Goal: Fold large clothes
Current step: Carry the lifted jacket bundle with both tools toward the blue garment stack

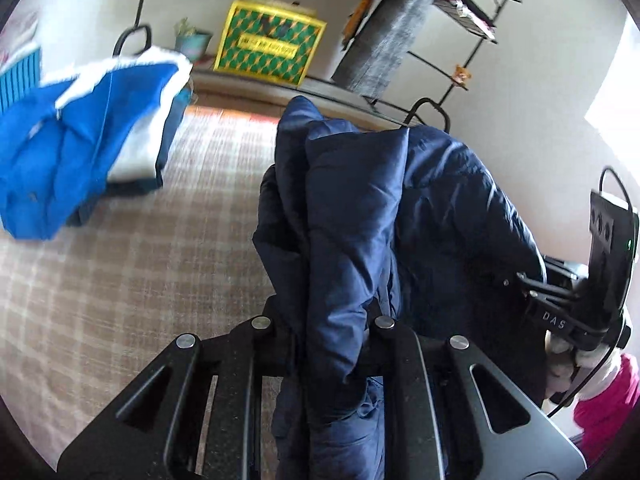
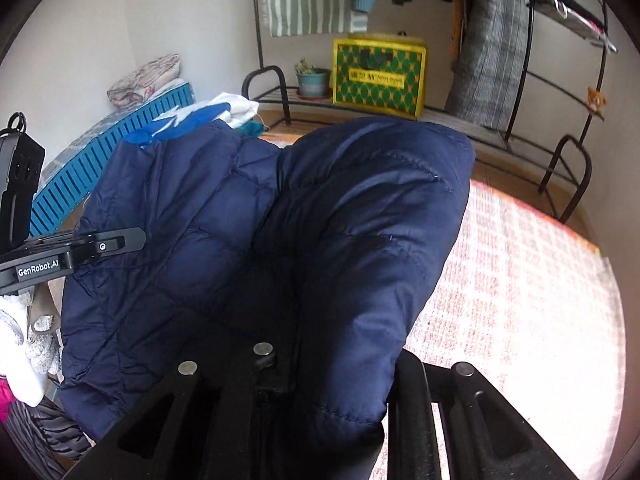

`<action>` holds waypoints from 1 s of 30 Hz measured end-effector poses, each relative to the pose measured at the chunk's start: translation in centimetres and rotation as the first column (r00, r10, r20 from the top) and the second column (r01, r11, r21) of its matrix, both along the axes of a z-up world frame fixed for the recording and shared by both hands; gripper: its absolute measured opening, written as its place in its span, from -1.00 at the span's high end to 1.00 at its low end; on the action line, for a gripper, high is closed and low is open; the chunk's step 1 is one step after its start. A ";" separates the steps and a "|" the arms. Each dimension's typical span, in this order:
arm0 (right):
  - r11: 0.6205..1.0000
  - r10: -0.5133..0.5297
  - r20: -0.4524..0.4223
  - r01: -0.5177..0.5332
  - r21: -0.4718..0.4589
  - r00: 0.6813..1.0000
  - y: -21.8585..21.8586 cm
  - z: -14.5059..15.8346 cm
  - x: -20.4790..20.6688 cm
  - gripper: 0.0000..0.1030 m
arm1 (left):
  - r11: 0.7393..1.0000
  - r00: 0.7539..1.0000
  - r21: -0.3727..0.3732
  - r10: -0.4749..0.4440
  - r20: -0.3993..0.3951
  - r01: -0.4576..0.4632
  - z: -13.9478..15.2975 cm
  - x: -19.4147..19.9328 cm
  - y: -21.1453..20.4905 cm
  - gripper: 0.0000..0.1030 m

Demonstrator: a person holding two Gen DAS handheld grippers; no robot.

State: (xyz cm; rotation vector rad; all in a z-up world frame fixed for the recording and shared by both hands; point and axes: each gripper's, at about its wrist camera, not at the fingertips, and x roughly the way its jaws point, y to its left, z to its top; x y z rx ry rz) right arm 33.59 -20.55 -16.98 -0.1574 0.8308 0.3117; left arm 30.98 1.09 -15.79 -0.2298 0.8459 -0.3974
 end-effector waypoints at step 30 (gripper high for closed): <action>0.986 0.169 0.154 -0.169 -0.014 0.974 15.2 7.1 1.6 0.66 | 0.991 0.985 -0.062 0.123 0.119 -0.116 8.0 -1.4 16.2 0.72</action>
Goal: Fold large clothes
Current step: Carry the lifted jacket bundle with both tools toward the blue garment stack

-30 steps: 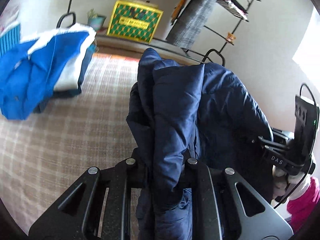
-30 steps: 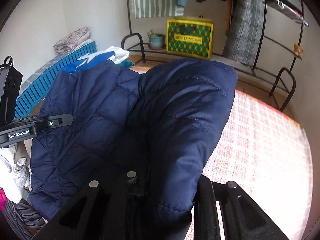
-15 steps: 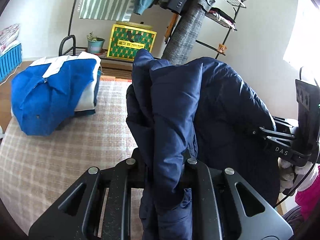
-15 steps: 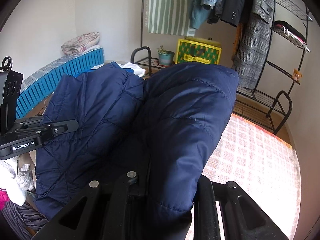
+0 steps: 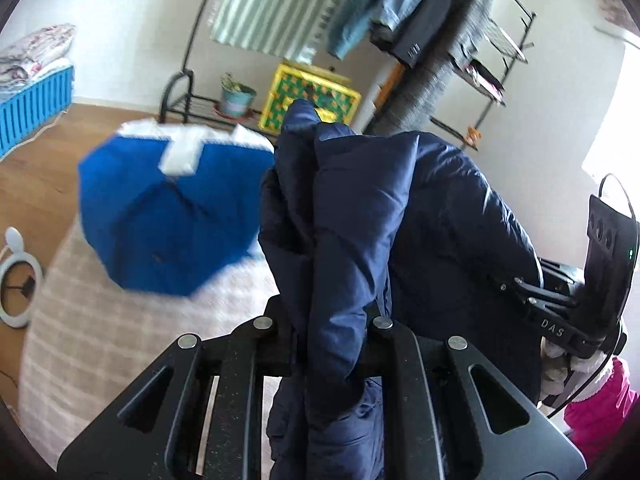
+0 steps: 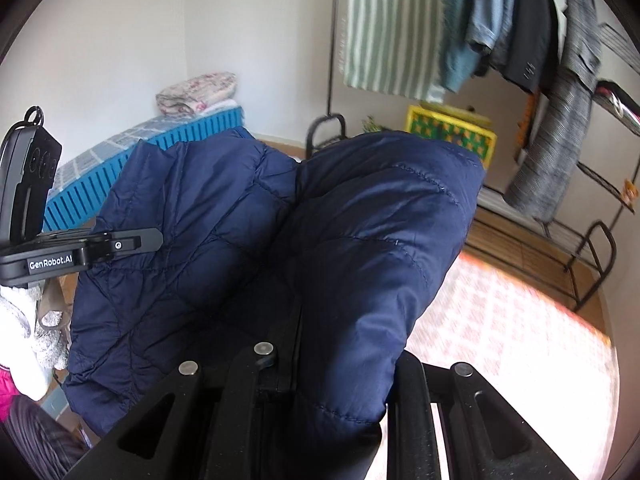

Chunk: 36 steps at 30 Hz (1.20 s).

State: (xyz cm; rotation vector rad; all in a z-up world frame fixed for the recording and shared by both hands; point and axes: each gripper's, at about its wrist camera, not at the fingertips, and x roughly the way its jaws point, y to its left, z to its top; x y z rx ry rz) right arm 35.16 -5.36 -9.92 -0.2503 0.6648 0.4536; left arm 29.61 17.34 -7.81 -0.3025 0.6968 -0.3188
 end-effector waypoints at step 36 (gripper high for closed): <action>0.977 -0.039 -0.233 0.086 0.195 0.972 15.3 -11.1 29.5 0.26 | 0.902 0.886 0.100 0.431 -0.173 -0.420 -10.9 30.1 22.9 0.05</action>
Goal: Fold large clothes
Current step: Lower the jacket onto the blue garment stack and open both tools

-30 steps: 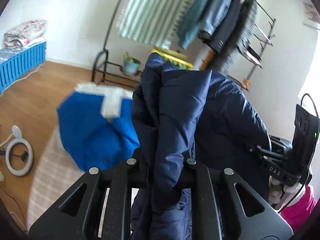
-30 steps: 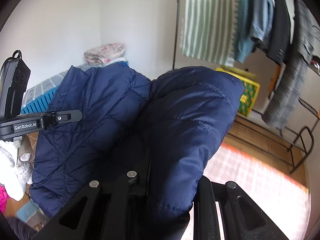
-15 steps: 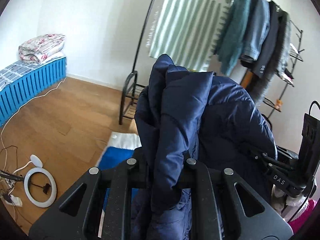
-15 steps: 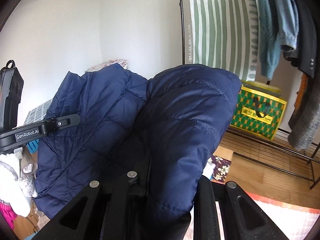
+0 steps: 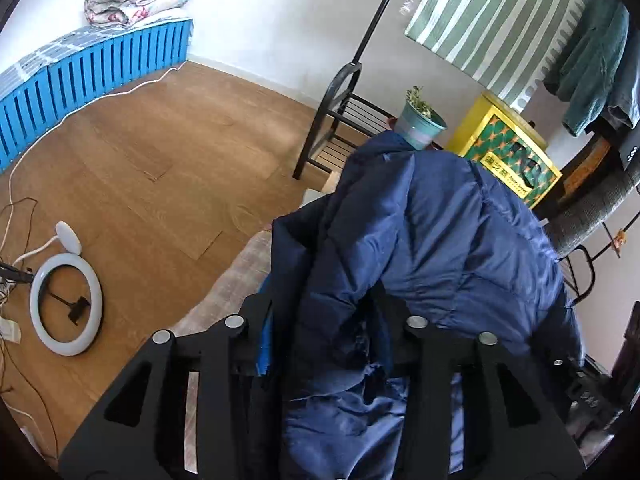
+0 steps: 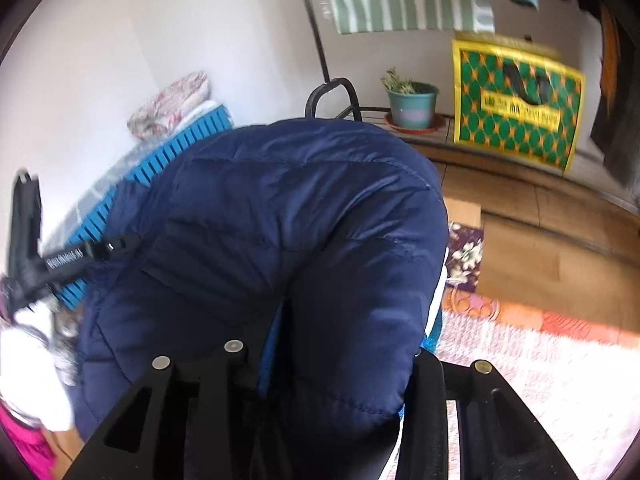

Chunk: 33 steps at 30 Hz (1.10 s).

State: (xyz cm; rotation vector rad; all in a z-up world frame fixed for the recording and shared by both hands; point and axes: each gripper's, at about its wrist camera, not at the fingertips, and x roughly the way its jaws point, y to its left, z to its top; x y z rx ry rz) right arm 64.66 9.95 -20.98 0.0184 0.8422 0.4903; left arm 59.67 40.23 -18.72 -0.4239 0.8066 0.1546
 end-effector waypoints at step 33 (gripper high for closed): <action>0.992 -0.035 0.347 0.074 -0.099 0.937 -12.2 21.3 -27.0 -0.03 | 0.952 0.952 0.305 -0.100 0.289 0.008 24.3 -29.4 -15.8 -0.11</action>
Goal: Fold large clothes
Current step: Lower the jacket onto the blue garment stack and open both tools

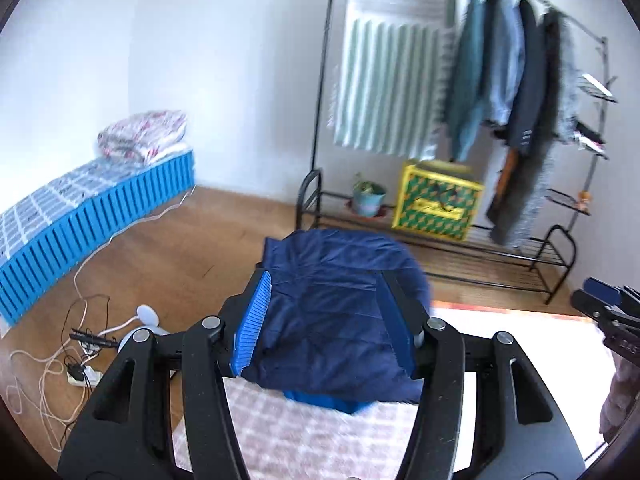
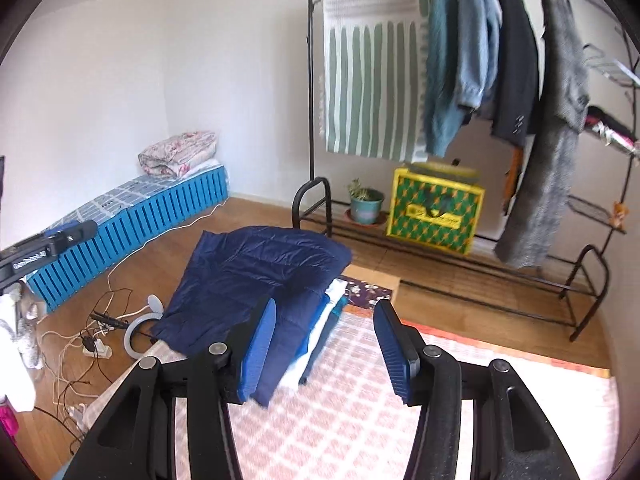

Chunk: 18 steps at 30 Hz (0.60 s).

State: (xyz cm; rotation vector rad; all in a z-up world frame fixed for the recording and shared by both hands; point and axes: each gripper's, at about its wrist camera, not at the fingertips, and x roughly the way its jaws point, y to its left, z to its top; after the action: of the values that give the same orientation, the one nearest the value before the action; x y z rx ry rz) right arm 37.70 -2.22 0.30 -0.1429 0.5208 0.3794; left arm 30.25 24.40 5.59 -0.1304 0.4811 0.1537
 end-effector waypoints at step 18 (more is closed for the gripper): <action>0.999 -0.042 0.143 0.039 0.020 0.989 -10.4 5.7 -18.5 -0.15 | 0.986 0.981 0.016 -0.167 0.096 0.167 4.5 -20.5 -10.0 -0.16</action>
State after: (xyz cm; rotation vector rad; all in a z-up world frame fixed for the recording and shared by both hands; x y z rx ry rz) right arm 19.20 -12.60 5.99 -0.1419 0.3776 0.3313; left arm 9.78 14.36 10.12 -0.0889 0.3923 -0.0155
